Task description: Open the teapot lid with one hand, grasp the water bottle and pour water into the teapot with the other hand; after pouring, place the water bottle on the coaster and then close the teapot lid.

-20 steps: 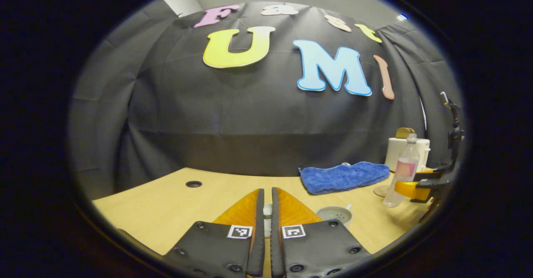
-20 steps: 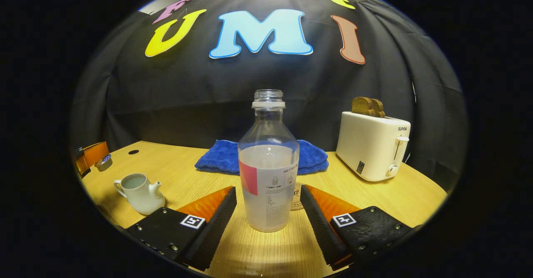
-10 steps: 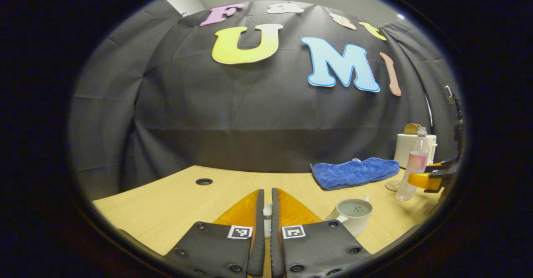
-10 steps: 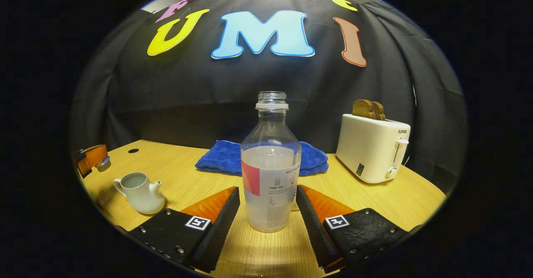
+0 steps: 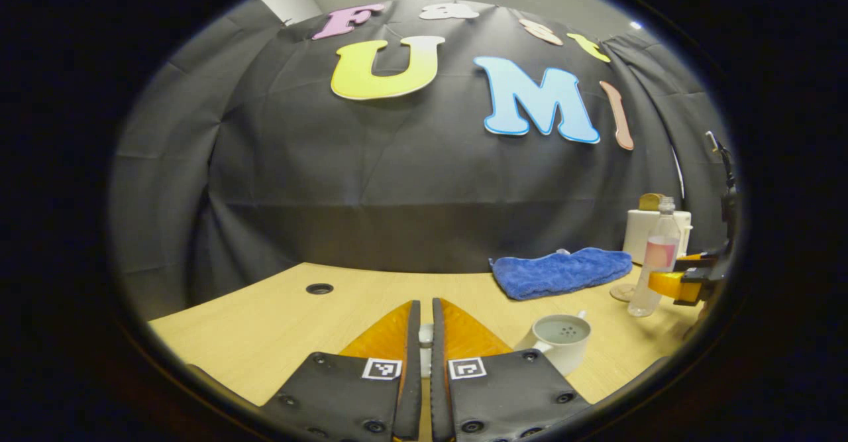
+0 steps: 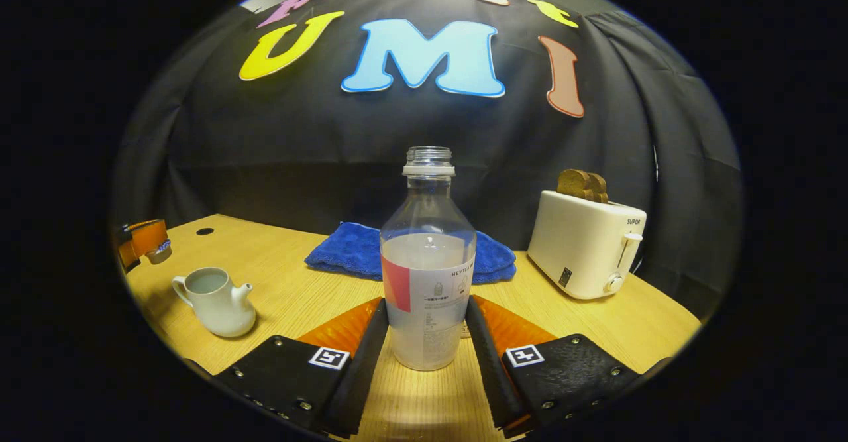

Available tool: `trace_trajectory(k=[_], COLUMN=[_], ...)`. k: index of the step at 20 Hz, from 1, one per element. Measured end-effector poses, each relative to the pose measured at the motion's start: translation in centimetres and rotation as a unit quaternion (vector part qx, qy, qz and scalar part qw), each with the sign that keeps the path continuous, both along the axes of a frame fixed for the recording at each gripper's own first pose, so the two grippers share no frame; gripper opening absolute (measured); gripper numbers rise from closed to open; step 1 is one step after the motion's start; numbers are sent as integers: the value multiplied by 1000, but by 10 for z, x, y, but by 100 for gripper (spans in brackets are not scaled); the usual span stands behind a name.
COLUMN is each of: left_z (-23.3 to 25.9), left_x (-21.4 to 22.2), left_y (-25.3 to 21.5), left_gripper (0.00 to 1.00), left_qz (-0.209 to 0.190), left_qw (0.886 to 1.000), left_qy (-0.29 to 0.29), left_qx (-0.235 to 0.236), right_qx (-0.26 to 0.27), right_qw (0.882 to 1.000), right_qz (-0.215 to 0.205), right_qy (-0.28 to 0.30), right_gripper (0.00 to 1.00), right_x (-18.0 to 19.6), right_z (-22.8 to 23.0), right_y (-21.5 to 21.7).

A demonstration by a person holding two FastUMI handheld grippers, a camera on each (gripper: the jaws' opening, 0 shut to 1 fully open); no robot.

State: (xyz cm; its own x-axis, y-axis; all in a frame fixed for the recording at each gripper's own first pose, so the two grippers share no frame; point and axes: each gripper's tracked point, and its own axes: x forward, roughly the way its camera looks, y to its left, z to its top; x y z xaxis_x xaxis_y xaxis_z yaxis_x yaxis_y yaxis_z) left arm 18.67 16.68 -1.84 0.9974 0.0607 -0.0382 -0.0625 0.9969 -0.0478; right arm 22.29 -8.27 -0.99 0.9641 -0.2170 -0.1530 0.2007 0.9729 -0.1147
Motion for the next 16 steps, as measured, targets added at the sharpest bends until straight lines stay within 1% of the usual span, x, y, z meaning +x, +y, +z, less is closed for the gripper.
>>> trace_trajectory(k=[2,4,6,7,9,11,13,14,16], left_z=[0,1,2,0,0,0,0,1,1], left_x=[1,-1,-1,1,0,1,0,0,0], left_y=[-1,-2,-1,-1,-1,-1,-1,0,1], left_gripper=[12,12,12,12,12,12,12,12,12], left_qz=[-8,-14,-15,-18,-21,-27,-31,-32,-33], left_qw=[1000,1000,1000,1000,999,999,999,999,998], left_qy=[-3,-5,-6,-5,-3,-4,-3,-4,-6], left_qx=[-6,-11,-15,-18,-24,-30,-36,-39,-47], right_qx=[-23,-57,-118,-153,-217,-270,-323,-353,-421], right_qw=[1000,998,993,987,973,959,942,931,902], right_qz=[16,21,15,18,26,32,43,49,59], right_qy=[-1,16,30,41,69,80,83,83,80], right_gripper=[71,71,71,71,71,71,71,71,71], right_x=[0,-1,-4,-5,-7,-8,-8,-7,-8], right_z=[2,-3,0,-1,-2,1,4,7,11], right_y=[9,13,12,13,13,14,22,27,38])
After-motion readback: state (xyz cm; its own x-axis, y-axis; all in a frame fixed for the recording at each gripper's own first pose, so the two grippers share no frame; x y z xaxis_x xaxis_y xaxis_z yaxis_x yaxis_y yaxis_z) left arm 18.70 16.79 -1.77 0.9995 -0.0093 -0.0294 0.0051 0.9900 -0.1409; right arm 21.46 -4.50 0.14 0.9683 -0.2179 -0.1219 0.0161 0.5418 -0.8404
